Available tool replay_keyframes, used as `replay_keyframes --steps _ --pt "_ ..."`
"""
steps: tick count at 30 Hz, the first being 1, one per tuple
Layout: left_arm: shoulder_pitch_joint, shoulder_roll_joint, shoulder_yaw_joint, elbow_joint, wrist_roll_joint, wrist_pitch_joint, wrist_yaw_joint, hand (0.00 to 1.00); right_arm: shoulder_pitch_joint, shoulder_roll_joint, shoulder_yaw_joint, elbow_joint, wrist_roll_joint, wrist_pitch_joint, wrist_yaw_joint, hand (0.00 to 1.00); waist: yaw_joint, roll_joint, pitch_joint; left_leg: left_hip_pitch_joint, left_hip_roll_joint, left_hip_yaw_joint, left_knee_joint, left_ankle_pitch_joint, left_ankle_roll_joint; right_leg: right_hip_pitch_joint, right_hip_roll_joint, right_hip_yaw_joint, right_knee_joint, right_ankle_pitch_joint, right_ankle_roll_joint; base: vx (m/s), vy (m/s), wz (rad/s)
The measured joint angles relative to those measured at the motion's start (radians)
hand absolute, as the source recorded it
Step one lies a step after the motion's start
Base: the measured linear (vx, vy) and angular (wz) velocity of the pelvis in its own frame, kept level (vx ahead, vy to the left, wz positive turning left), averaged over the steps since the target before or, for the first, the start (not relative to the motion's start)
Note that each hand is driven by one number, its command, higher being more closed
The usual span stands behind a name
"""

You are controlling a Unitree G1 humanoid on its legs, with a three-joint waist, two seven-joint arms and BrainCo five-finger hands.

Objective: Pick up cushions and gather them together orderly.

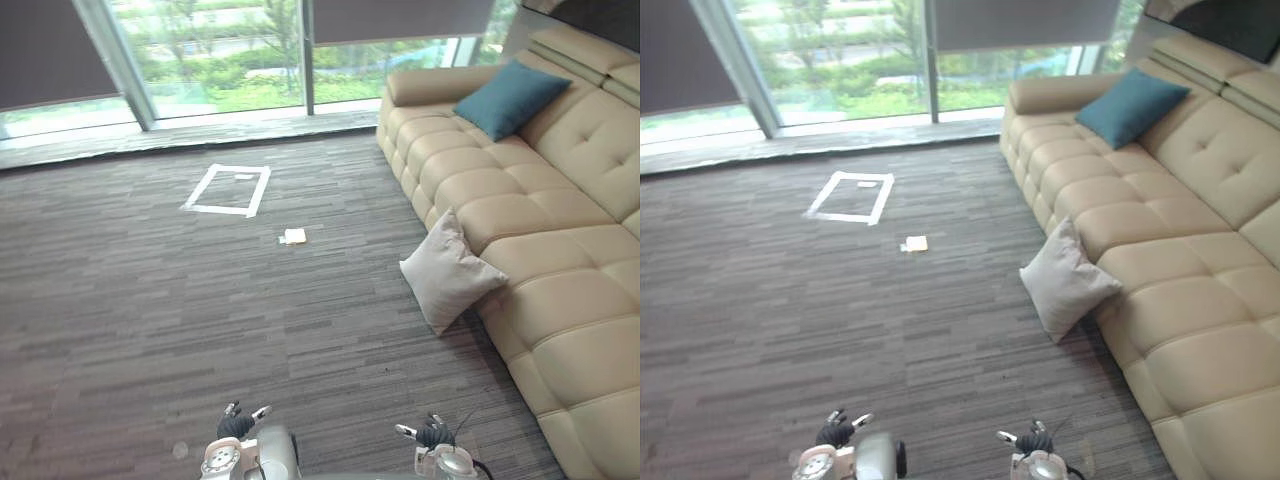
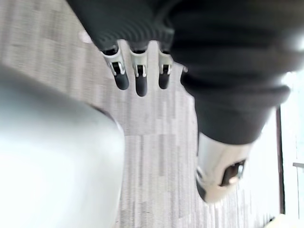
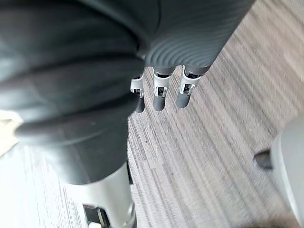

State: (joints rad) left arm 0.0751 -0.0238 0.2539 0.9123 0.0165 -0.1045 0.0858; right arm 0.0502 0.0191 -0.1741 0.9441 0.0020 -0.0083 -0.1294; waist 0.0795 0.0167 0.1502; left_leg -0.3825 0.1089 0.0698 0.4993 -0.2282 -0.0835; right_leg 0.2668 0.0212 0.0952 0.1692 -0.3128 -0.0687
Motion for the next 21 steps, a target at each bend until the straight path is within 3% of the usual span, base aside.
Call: replay_keyframes --steps 1,2,4,5,7,10,11,13,15,16,17,18,19,20,21 --pt "0.000 0.000 0.000 -0.003 -0.001 0.000 0.000 0.00 0.005 0.003 0.000 -0.002 0.000 0.000 0.000 0.00 0.006 0.000 -0.001 -0.002 0.002 0.002 -0.028 0.011 0.001 0.011 -0.006 0.018 0.001 -0.018 0.010 0.67 0.383 -1.49" --pt "0.008 0.004 0.001 -0.019 -0.004 -0.004 -0.001 0.00 0.030 0.013 0.015 -0.005 0.000 0.000 0.000 0.00 0.029 -0.016 -0.015 -0.005 -0.001 0.014 0.005 0.086 0.019 0.031 -0.036 0.067 0.021 -0.089 0.042 0.61 0.374 -1.40" --pt "0.009 0.024 0.004 -0.003 0.001 -0.005 -0.001 0.00 0.045 0.023 0.033 -0.010 -0.001 0.000 0.000 0.00 0.026 -0.053 -0.052 0.010 -0.015 0.056 0.063 0.091 0.048 -0.028 -0.068 0.132 0.185 -0.113 0.073 0.62 0.361 -1.13" --pt "0.006 0.042 0.004 0.009 0.001 -0.002 0.000 0.00 0.054 0.034 0.043 -0.017 -0.001 -0.003 0.002 0.00 0.024 -0.083 -0.065 0.040 -0.017 0.107 0.061 0.063 0.068 -0.120 -0.080 0.140 0.381 -0.074 0.133 0.56 0.331 -0.63" --pt "-0.016 0.056 0.005 0.037 0.005 0.006 0.009 0.00 0.048 0.039 0.038 -0.018 -0.002 -0.010 0.005 0.00 0.014 -0.090 -0.045 0.127 -0.022 0.135 0.049 0.002 0.093 -0.253 -0.083 0.095 0.675 0.001 0.192 0.55 0.341 -0.53" --pt "-0.021 0.061 0.004 0.071 0.013 0.025 0.019 0.00 0.048 0.037 0.028 -0.030 -0.002 -0.018 0.005 0.00 -0.001 -0.087 -0.037 0.285 -0.031 0.154 -0.029 -0.048 0.113 -0.330 -0.093 -0.025 0.777 -0.014 0.167 0.39 0.205 -0.23" --pt "-0.020 0.062 0.002 0.080 0.022 0.024 0.019 0.00 0.041 0.036 0.030 -0.033 -0.003 -0.026 0.004 0.00 -0.016 -0.086 -0.031 0.391 -0.031 0.180 -0.104 -0.054 0.116 -0.379 -0.101 -0.142 0.731 -0.036 0.126 0.33 0.114 -0.12" --pt "-0.021 0.060 0.001 0.091 0.023 0.024 0.019 0.00 0.032 0.036 0.029 -0.032 -0.003 -0.031 0.004 0.00 -0.021 -0.083 -0.028 0.475 -0.031 0.214 -0.177 -0.056 0.099 -0.448 -0.109 -0.261 0.600 -0.038 0.110 0.37 0.110 -0.37" --pt "-0.023 0.059 -0.005 0.100 0.023 0.027 0.018 0.00 0.016 0.030 0.027 -0.032 -0.004 -0.031 0.005 0.00 -0.023 -0.073 -0.021 0.535 -0.030 0.267 -0.235 -0.069 0.070 -0.513 -0.087 -0.354 0.371 0.023 0.075 0.42 0.101 -0.64" --pt "-0.023 0.059 -0.008 0.101 0.024 0.028 0.017 0.00 0.013 0.028 0.026 -0.032 -0.004 -0.030 0.005 0.00 -0.024 -0.070 -0.018 0.545 -0.030 0.274 -0.241 -0.072 0.065 -0.517 -0.082 -0.359 0.342 0.036 0.071 0.42 0.058 -0.49" --pt "-0.025 0.054 -0.020 0.101 0.033 0.030 0.013 0.00 0.007 0.022 0.019 -0.035 -0.003 -0.031 0.007 0.00 -0.033 -0.059 -0.012 0.579 -0.032 0.281 -0.259 -0.086 0.041 -0.522 -0.058 -0.356 0.255 0.097 0.055 0.38 0.025 -0.17" --pt "-0.026 0.052 -0.022 0.101 0.036 0.030 0.011 0.00 0.007 0.019 0.019 -0.037 -0.003 -0.031 0.007 0.00 -0.036 -0.056 -0.011 0.589 -0.032 0.280 -0.264 -0.091 0.035 -0.519 -0.053 -0.351 0.236 0.117 0.050 0.53 -0.005 0.05" --pt "-0.029 0.046 -0.030 0.101 0.045 0.030 0.002 0.00 0.007 0.017 0.019 -0.038 -0.004 -0.031 0.008 0.00 -0.043 -0.051 -0.009 0.629 -0.034 0.265 -0.281 -0.101 0.018 -0.496 -0.048 -0.350 0.208 0.188 0.013 0.47 -0.032 0.34" --pt "-0.030 0.038 -0.037 0.105 0.055 0.030 -0.003 0.00 0.004 0.013 0.018 -0.036 -0.003 -0.031 0.010 0.00 -0.044 -0.039 -0.004 0.650 -0.022 0.236 -0.273 -0.103 0.015 -0.477 -0.039 -0.361 0.222 0.206 -0.029 0.59 -0.084 0.43" --pt "-0.033 0.029 -0.038 0.103 0.064 0.028 -0.005 0.00 0.004 0.011 0.017 -0.031 -0.003 -0.030 0.011 0.00 -0.044 -0.030 -0.008 0.638 -0.005 0.213 -0.225 -0.100 0.011 -0.465 -0.036 -0.370 0.229 0.190 -0.034 0.57 -0.154 0.42"
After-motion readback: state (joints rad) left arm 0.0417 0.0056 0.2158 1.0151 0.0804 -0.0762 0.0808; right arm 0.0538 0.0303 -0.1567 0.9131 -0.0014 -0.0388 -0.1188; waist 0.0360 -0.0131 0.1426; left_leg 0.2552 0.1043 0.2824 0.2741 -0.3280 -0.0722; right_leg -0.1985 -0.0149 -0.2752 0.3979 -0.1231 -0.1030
